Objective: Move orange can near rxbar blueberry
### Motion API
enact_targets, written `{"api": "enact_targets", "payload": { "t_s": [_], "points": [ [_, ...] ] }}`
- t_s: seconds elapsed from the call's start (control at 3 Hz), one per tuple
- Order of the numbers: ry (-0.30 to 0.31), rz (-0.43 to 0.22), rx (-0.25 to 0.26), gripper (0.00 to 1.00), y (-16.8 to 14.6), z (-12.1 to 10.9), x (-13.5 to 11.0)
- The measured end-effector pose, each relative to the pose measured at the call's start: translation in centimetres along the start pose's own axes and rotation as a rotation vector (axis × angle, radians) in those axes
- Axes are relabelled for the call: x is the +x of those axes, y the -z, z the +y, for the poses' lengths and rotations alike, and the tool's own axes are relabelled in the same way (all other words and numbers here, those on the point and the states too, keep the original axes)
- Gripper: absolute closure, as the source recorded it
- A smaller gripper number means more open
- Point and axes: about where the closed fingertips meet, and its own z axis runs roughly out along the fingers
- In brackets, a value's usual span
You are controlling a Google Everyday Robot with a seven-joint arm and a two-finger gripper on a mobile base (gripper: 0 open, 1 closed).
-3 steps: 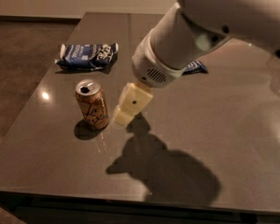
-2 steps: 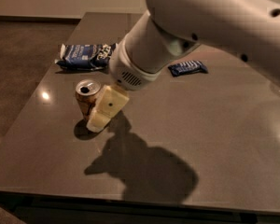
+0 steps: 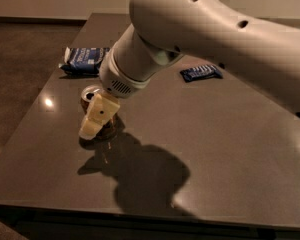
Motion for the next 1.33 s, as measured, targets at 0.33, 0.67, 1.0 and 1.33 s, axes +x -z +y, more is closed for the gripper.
{"api": "enact_targets", "payload": {
  "t_s": [0.33, 0.67, 1.0, 1.33],
  "points": [
    [0.005, 0.005, -0.007, 0.16, 0.0, -0.2, 0.6],
    [0.004, 0.008, -0.024, 0.39, 0.3, -0.3, 1.0],
    [0.001, 0.000, -0.037, 0.62, 1.1, -0.6, 0.8],
    [-0.022, -0.005, -0.035, 0.85, 2.4, -1.9, 0.9]
  ]
}}
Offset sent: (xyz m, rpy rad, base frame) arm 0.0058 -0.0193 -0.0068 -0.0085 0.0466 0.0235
